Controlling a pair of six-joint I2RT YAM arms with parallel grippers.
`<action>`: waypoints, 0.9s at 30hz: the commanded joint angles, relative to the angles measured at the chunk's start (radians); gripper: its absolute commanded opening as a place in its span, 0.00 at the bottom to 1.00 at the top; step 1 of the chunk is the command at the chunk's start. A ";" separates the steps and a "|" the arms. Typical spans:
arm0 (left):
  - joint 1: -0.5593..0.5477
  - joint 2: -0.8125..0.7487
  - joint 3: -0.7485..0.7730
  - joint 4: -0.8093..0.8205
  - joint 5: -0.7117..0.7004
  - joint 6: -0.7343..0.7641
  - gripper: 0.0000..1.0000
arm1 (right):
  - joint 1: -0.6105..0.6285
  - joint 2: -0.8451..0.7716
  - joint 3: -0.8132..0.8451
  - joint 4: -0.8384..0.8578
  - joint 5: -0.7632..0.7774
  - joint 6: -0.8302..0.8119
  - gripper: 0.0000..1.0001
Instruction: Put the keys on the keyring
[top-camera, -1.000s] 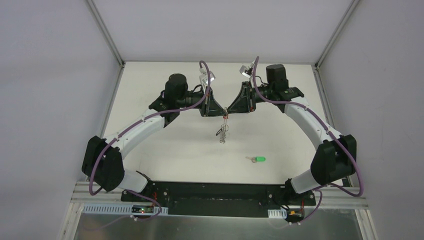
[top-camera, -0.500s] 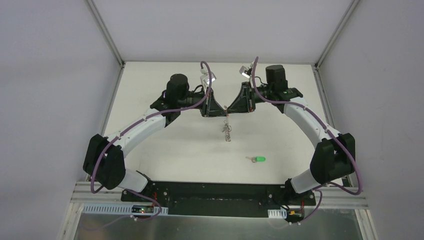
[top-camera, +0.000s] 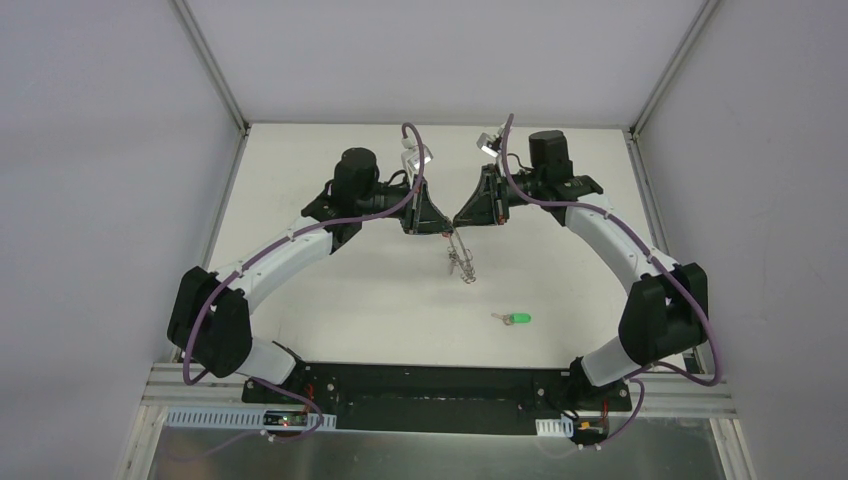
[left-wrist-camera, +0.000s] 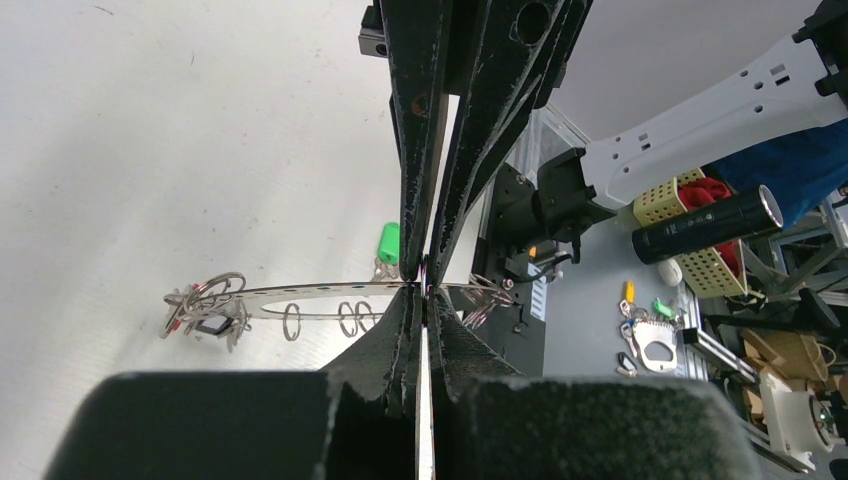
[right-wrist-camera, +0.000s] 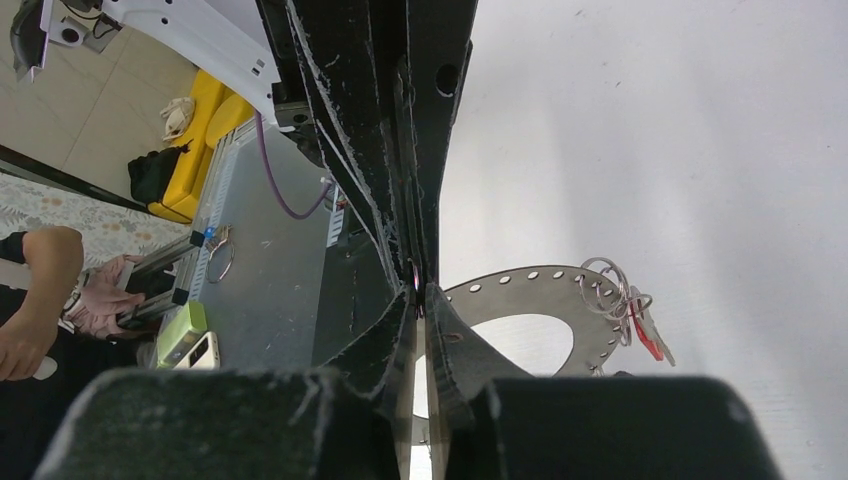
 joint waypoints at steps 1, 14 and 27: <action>0.010 0.002 0.015 0.053 0.015 -0.012 0.00 | 0.018 0.000 -0.002 0.033 -0.031 0.007 0.06; 0.053 -0.020 0.071 -0.175 0.025 0.215 0.26 | 0.037 -0.084 0.126 -0.311 0.345 -0.328 0.00; 0.064 -0.020 0.229 -0.600 -0.114 0.527 0.56 | 0.155 -0.201 0.087 -0.276 0.830 -0.227 0.00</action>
